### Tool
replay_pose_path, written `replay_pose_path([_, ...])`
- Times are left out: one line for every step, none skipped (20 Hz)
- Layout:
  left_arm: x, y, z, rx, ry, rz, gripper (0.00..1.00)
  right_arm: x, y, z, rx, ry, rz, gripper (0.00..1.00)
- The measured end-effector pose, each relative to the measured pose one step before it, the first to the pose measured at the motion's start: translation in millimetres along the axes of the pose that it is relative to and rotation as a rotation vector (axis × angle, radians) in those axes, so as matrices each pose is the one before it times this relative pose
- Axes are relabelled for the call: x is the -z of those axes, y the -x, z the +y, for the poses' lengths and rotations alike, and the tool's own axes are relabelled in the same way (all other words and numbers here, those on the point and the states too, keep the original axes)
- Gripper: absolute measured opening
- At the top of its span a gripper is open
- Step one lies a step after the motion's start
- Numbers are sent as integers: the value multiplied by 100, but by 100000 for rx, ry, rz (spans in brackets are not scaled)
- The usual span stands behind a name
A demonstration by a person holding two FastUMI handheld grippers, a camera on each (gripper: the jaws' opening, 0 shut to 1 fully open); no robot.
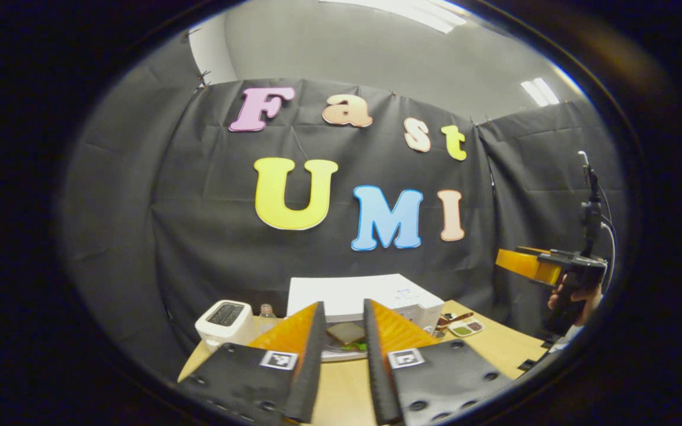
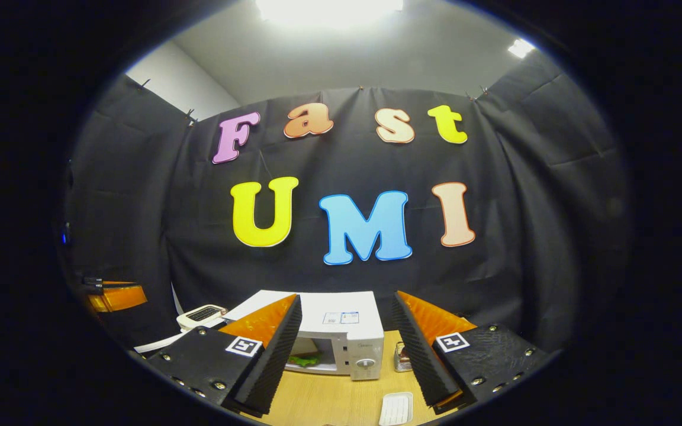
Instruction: Open the microwave oven with the left hand, put the food in, and close the microwave oven.
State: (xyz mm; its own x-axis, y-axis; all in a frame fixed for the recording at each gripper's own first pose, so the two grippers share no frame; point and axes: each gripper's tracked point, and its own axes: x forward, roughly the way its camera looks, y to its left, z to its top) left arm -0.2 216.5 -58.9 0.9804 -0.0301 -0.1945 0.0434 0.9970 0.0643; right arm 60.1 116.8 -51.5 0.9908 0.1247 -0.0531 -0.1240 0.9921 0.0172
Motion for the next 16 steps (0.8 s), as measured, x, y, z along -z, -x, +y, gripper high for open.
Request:
replay_pose_path([312,472,693,-1012,-215,1238,12,-109,-244,-16,126,289,-169,91])
replay_pose_path([351,671,435,-567,-104,724,10,-66,-55,-13,-30,592,-80,93])
replay_pose_path([534,589,1714,-2986,-1033,830,8,-84,-191,134,-526,665,-225,94])
replay_pose_path([727,145,1840,-3314,-1470,1409,7,246,-222,-13,-152,964,313,94])
replay_pose_path([925,445,2131,-4055,-1674,2083,8,127,-71,-55,207,475,478,94])
replay_pose_path([1146,423,2218,-3906,-1148,2352,7,205,-143,156,-449,-519,444,95])
replay_pose_path([1323,611,1876,-3253,-179,2491,7,122,13,21,-116,-925,523,96])
replay_pose_path([1201,502,1793,-2603,882,2443,7,173,-78,-102,103,-780,526,96])
replay_pose_path([1292,479,1549,-1559,1372,2226,7,108,36,-159,246,-595,412,96])
replay_pose_path([1395,422,1109,122,1339,2609,8,38,-33,-63,622,-381,279,96])
replay_pose_path([1602,569,781,957,687,3811,8,109,-92,-92,572,-330,386,96])
replay_pose_path([1851,488,737,806,-190,3830,6,318,-209,-15,108,-400,1003,96])
replay_pose_path([1553,252,682,756,-902,3601,7,306,-52,209,-251,-465,1314,96])
replay_pose_path([1390,247,236,1194,-920,3555,8,268,-81,42,367,-182,969,96])
replay_pose_path([1164,348,-39,1449,-993,3139,7,19,-10,-65,848,-133,342,96])
replay_pose_path([900,195,-228,2222,-836,2280,7,-127,94,-168,1064,-115,-381,96])
